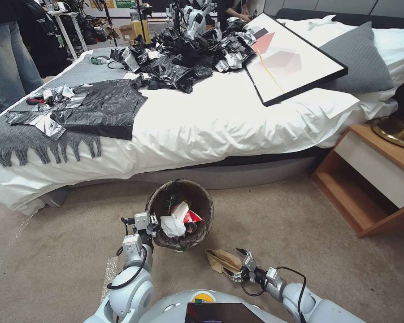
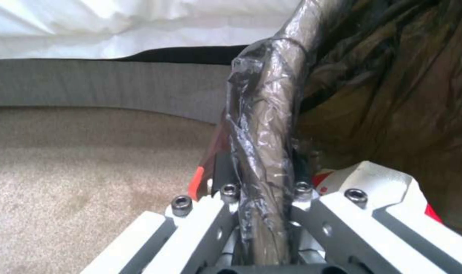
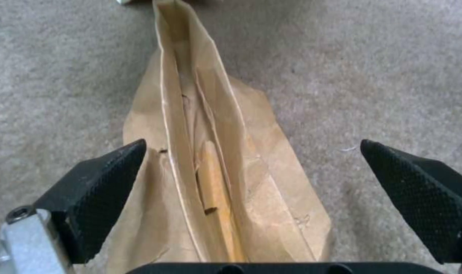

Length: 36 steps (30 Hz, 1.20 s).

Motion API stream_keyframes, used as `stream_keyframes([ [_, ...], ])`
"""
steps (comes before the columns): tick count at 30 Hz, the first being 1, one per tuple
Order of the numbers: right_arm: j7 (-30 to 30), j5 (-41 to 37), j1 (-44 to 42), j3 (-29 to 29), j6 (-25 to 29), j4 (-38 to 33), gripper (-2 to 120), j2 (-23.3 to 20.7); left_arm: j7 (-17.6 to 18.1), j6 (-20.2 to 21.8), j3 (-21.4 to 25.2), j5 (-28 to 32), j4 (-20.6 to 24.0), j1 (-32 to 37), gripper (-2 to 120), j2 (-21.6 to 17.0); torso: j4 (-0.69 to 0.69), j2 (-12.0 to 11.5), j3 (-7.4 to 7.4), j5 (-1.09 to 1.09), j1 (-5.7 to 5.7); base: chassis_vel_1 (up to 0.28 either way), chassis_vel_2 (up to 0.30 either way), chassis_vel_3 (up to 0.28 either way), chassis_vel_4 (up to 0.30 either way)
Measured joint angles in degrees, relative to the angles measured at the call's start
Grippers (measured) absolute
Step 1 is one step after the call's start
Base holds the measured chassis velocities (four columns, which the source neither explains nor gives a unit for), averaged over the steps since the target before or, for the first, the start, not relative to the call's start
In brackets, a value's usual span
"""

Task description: Pick up the trash bin, then pick up the garbage from the floor and place it into the trash bin.

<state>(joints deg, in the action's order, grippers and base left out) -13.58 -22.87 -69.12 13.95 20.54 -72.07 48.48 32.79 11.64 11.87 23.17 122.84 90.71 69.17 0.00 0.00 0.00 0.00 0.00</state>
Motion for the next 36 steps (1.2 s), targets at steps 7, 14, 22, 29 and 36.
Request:
stream_keyframes([
  [7,-0.3,0.6,1.5,0.9,0.0,2.2,92,1.3,0.1,-0.1,0.0,0.0,0.0,0.0,2,0.1,0.00,0.0,0.00,0.00,0.00,0.000,0.000,0.000,0.000],
  [14,-0.6,1.0,2.0,1.0,0.2,3.3,60,1.8,0.4,-0.1,0.0,0.1,0.0,-0.1,2,0.1,0.00,0.0,0.00,0.00,0.00,0.000,0.000,0.000,0.000],
  [22,-1.0,1.1,2.0,1.0,0.4,3.5,28,2.0,0.7,-0.1,-0.2,0.4,-0.2,-0.5,2,0.2,0.00,0.0,0.00,0.00,0.00,0.000,0.000,0.000,0.000],
  [29,-1.0,1.1,2.0,1.0,0.4,3.3,4,2.0,0.8,-0.1,-0.2,0.4,-0.3,-0.7,2,0.3,0.00,0.0,0.00,0.00,0.00,0.000,0.000,0.000,0.000],
  [36,-0.8,1.0,2.0,0.9,0.5,2.9,0,2.0,1.0,-0.1,-0.3,0.5,-0.3,-0.9,2,0.3,0.00,0.0,0.00,0.00,0.00,0.000,0.000,0.000,0.000],
])
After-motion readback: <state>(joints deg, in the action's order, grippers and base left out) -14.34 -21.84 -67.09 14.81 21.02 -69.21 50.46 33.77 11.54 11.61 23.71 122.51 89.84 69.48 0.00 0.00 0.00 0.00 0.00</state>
